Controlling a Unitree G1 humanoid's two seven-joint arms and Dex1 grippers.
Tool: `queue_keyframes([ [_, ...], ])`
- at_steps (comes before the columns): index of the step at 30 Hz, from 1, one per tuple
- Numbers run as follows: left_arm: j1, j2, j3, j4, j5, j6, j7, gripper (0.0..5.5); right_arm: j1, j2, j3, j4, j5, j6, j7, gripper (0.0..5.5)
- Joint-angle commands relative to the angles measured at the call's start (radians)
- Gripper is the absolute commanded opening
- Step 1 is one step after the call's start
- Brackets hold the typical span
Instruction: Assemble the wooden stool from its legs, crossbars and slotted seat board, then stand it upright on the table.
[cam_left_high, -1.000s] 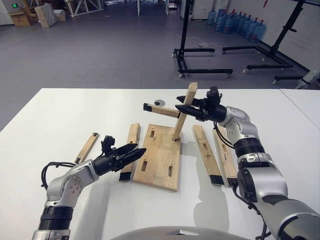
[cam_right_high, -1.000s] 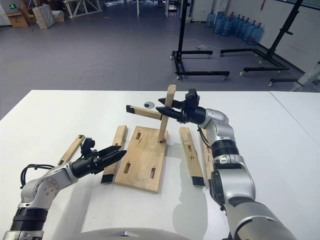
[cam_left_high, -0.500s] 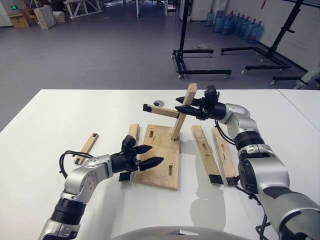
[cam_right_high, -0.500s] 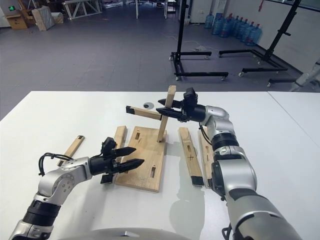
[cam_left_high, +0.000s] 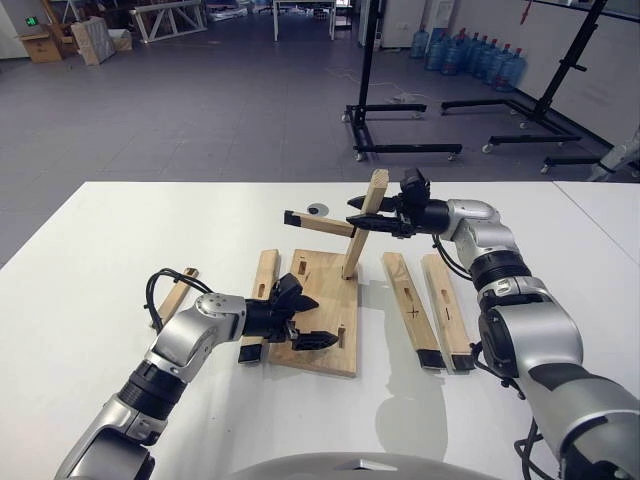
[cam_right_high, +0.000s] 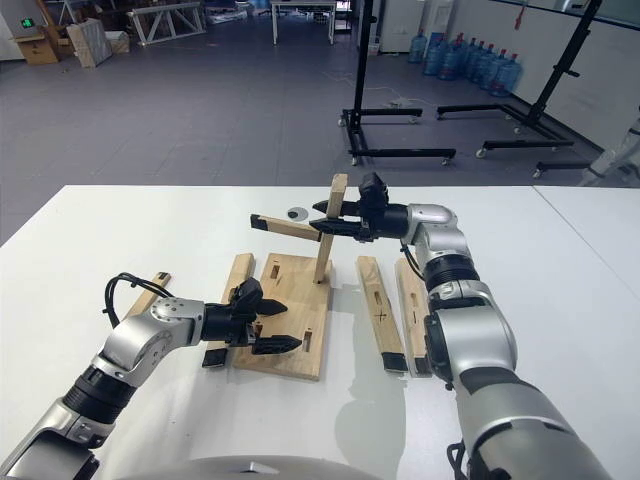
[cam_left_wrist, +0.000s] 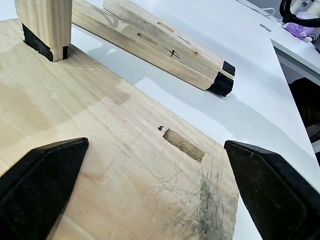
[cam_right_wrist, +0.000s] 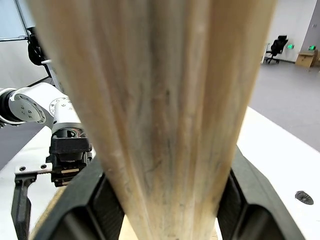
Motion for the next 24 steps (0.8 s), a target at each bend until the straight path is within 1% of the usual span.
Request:
queue_keyframes([
  [1, 0.076, 0.036, -0.049, 0.087, 0.062, 0.075, 0.026, 5.01, -0.026, 0.018, 0.052, 0.099, -0.071, 0.167, 0.081, 2.05],
  [3, 0.082, 0.039, -0.051, 0.082, 0.062, 0.073, 0.022, 5.01, -0.041, 0.022, 0.076, 0.127, -0.109, 0.178, 0.076, 2.06],
  [5, 0.086, 0.040, -0.054, 0.080, 0.063, 0.073, 0.023, 5.01, -0.044, 0.028, 0.081, 0.137, -0.135, 0.127, 0.038, 2.06],
  [8, 0.099, 0.033, -0.045, 0.074, 0.054, 0.082, 0.034, 5.01, -0.013, 0.046, 0.068, 0.128, -0.156, -0.016, -0.053, 2.06],
  [12, 0.115, 0.028, -0.035, 0.062, 0.040, 0.092, 0.049, 5.01, 0.049, 0.060, 0.098, 0.105, -0.193, -0.160, -0.095, 2.06],
  [16, 0.117, 0.027, -0.030, 0.066, 0.028, 0.092, 0.051, 5.01, 0.091, 0.074, 0.124, 0.070, -0.188, -0.145, -0.034, 2.06],
  [18, 0.115, 0.023, -0.028, 0.076, 0.028, 0.086, 0.048, 5.01, 0.097, 0.070, 0.133, 0.065, -0.193, -0.131, -0.036, 2.06],
  [20, 0.114, 0.019, -0.027, 0.087, 0.029, 0.078, 0.046, 5.01, 0.092, 0.065, 0.134, 0.066, -0.198, -0.129, -0.068, 2.57],
  [22, 0.115, 0.014, -0.025, 0.096, 0.031, 0.070, 0.046, 5.01, 0.081, 0.063, 0.124, 0.071, -0.204, -0.120, -0.095, 2.91],
  [23, 0.116, 0.011, -0.024, 0.101, 0.032, 0.067, 0.047, 5.01, 0.076, 0.062, 0.116, 0.071, -0.201, -0.112, -0.102, 2.97],
  [24, 0.117, 0.008, -0.024, 0.105, 0.034, 0.064, 0.047, 5.01, 0.072, 0.062, 0.106, 0.071, -0.196, -0.102, -0.108, 3.19],
])
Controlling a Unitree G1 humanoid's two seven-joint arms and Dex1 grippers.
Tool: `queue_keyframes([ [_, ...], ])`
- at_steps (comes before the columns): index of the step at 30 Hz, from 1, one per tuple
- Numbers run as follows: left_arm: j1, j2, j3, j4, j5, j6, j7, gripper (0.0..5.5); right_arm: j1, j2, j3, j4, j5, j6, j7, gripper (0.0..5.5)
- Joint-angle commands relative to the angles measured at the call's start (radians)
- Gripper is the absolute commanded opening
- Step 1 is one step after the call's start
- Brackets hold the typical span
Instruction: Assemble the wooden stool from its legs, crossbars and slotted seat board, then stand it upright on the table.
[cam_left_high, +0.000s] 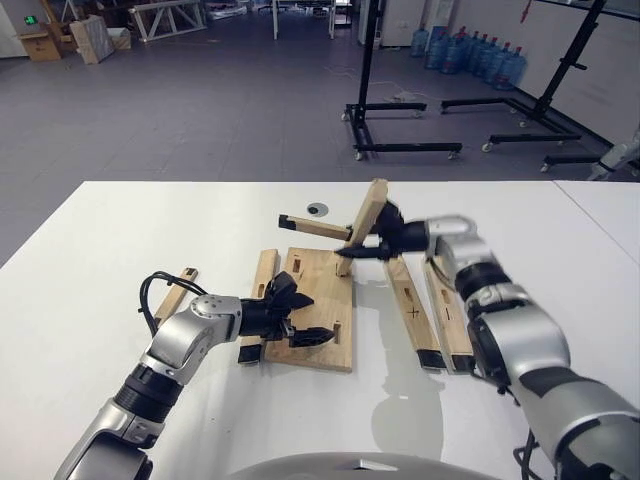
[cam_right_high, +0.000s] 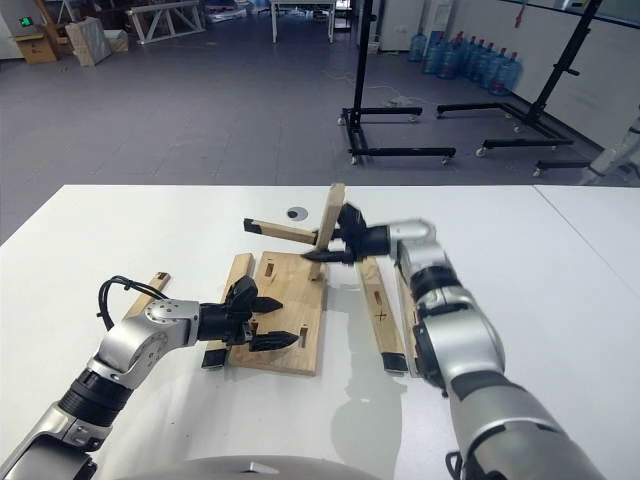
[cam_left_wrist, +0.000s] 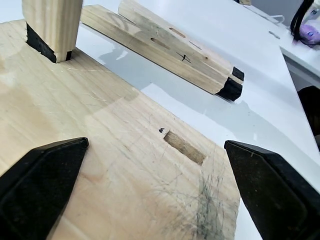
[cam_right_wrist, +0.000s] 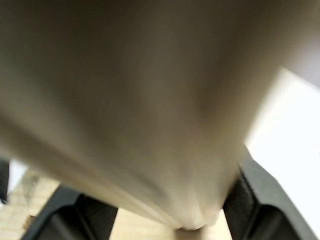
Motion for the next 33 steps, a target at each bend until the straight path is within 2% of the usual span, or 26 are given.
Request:
queue_keyframes([
  [1, 0.097, 0.006, -0.052, 0.112, 0.051, 0.070, 0.029, 5.01, -0.017, 0.002, -0.012, 0.008, -0.022, 0.034, -0.023, 3.25],
  [8, 0.101, -0.006, -0.043, 0.128, 0.052, 0.055, 0.032, 5.01, -0.051, -0.050, -0.125, -0.015, 0.012, -0.039, -0.160, 4.63],
  [15, 0.102, -0.003, -0.034, 0.135, 0.054, 0.047, 0.026, 5.01, -0.067, -0.101, -0.239, -0.208, 0.126, 0.022, -0.148, 4.63],
  [24, 0.087, -0.015, -0.036, 0.170, 0.065, 0.022, 0.022, 5.01, -0.028, -0.119, -0.301, -0.452, 0.184, 0.033, -0.269, 4.63],
  [29, 0.095, -0.015, -0.034, 0.178, 0.068, 0.012, 0.025, 5.01, 0.128, -0.098, -0.220, -0.670, 0.235, 0.175, -0.214, 4.63],
  [33, 0.095, -0.016, -0.035, 0.185, 0.070, 0.007, 0.024, 5.01, 0.186, -0.046, -0.142, -0.626, 0.215, 0.241, -0.209, 4.63],
])
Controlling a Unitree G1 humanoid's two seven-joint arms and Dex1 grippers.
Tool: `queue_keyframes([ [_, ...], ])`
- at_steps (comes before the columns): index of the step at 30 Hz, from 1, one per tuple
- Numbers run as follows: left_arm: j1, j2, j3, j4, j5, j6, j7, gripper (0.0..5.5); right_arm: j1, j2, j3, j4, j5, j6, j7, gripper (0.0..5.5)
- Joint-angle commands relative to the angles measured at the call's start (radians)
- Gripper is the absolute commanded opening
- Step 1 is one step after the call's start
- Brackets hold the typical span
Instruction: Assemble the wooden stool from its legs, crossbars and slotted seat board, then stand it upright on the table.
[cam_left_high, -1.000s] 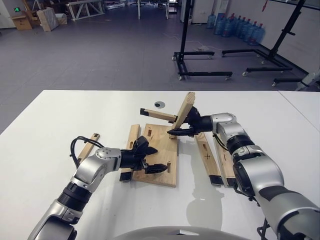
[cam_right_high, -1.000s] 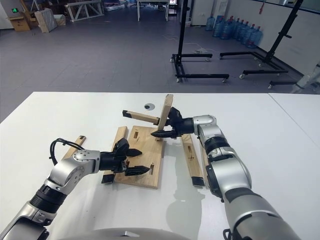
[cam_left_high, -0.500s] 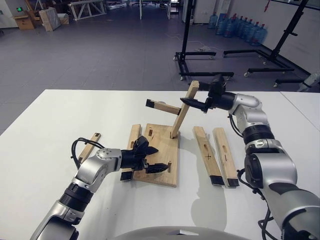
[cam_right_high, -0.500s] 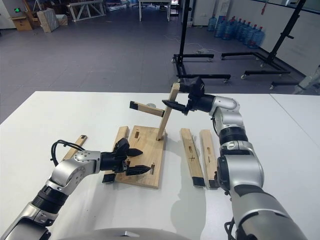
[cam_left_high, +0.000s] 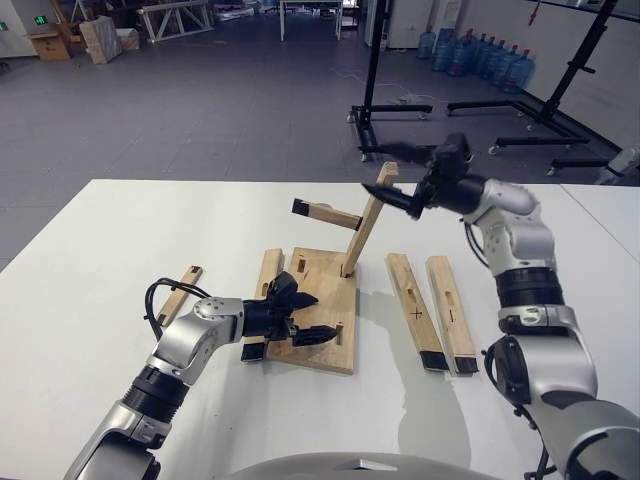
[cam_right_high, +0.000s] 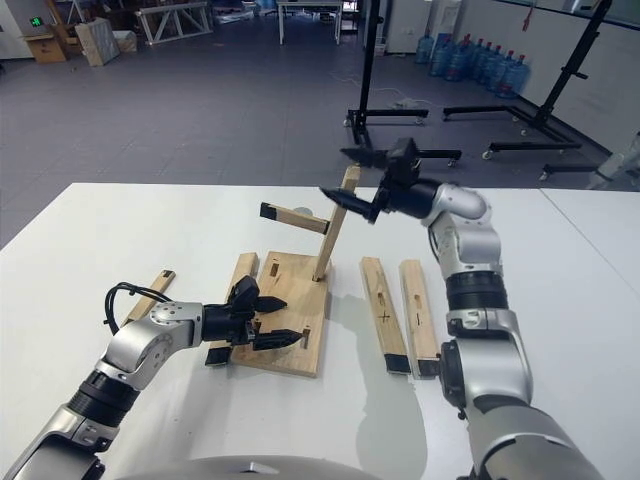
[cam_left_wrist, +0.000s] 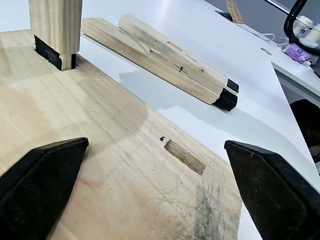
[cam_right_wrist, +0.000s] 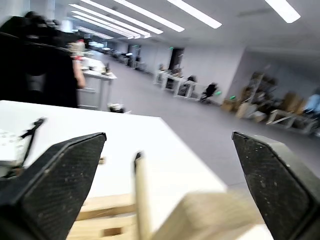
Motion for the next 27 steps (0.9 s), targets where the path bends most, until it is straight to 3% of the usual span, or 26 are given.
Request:
queue_keyframes([
  [1, 0.088, 0.023, -0.047, 0.115, 0.071, 0.076, 0.039, 5.01, 0.034, 0.050, 0.075, 0.060, -0.033, 0.053, 0.004, 4.63],
  [12, 0.092, 0.013, -0.027, 0.100, 0.066, 0.083, 0.061, 5.01, 0.052, 0.041, 0.110, -0.064, -0.019, 0.057, -0.017, 4.63],
  [22, 0.106, -0.031, 0.048, 0.078, 0.020, 0.070, 0.095, 5.01, 0.016, 0.006, -0.171, -0.442, 0.233, 0.117, -0.291, 4.63],
  [27, 0.160, -0.065, 0.105, -0.008, -0.006, 0.036, 0.148, 5.01, 0.142, -0.020, -0.298, -0.594, 0.253, 0.212, -0.554, 4.63],
])
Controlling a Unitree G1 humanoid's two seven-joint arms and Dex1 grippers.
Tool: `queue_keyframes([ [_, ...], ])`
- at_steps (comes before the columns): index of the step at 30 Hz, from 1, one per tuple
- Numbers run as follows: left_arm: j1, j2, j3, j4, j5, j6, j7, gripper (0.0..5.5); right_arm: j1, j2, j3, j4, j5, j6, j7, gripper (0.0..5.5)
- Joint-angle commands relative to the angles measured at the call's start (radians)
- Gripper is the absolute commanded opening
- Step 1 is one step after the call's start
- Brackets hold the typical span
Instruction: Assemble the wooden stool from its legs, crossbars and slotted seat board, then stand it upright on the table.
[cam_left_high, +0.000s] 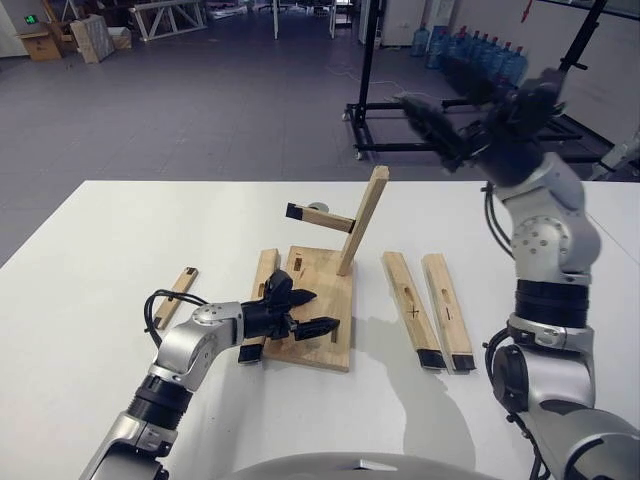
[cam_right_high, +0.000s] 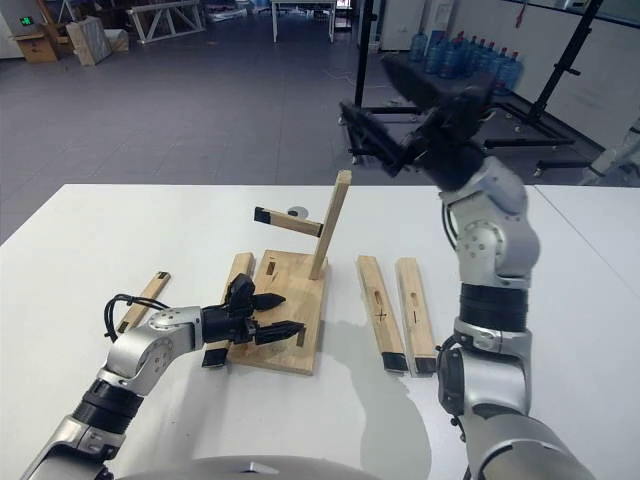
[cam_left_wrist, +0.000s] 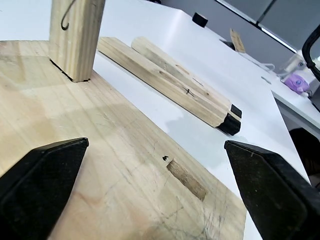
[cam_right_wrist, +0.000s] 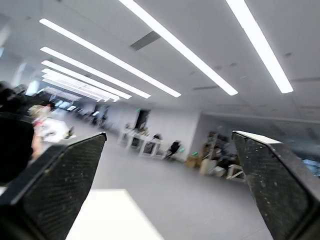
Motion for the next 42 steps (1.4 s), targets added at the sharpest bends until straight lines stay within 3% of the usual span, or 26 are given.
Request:
queue_keyframes([
  [1, 0.111, 0.000, 0.036, -0.030, 0.019, 0.045, 0.091, 5.01, 0.190, 0.035, -0.078, -0.114, -0.130, 0.031, -0.319, 4.63],
  [4, 0.174, -0.030, 0.115, -0.167, -0.065, 0.064, 0.130, 5.01, 0.568, 0.187, 0.017, -0.295, -0.437, 0.068, -0.664, 4.63],
  [6, 0.207, -0.052, 0.179, -0.261, -0.143, 0.052, 0.141, 5.01, 0.752, 0.214, 0.113, -0.389, -0.598, 0.114, -0.767, 4.63],
  [9, 0.238, -0.059, 0.285, -0.372, -0.271, 0.070, 0.160, 5.01, 0.923, 0.233, 0.230, -0.505, -0.653, 0.311, -0.801, 4.63],
  [16, 0.209, -0.069, 0.294, -0.465, -0.338, 0.117, 0.253, 5.01, 0.952, 0.273, 0.174, -0.608, -0.574, 0.681, -0.794, 4.63],
  [25, 0.231, -0.095, 0.254, -0.475, -0.332, 0.104, 0.313, 5.01, 0.952, 0.242, 0.101, -0.575, -0.519, 0.840, -0.728, 4.63],
  [30, 0.226, -0.113, 0.237, -0.463, -0.318, 0.091, 0.335, 5.01, 0.961, 0.188, 0.120, -0.545, -0.505, 0.907, -0.688, 3.79],
  [38, 0.195, -0.134, 0.230, -0.420, -0.293, 0.051, 0.343, 5.01, 0.947, 0.201, 0.119, -0.495, -0.505, 0.938, -0.697, 2.28],
  [42, 0.186, -0.139, 0.226, -0.410, -0.251, 0.002, 0.347, 5.01, 0.924, 0.219, 0.106, -0.474, -0.500, 0.908, -0.703, 2.01],
])
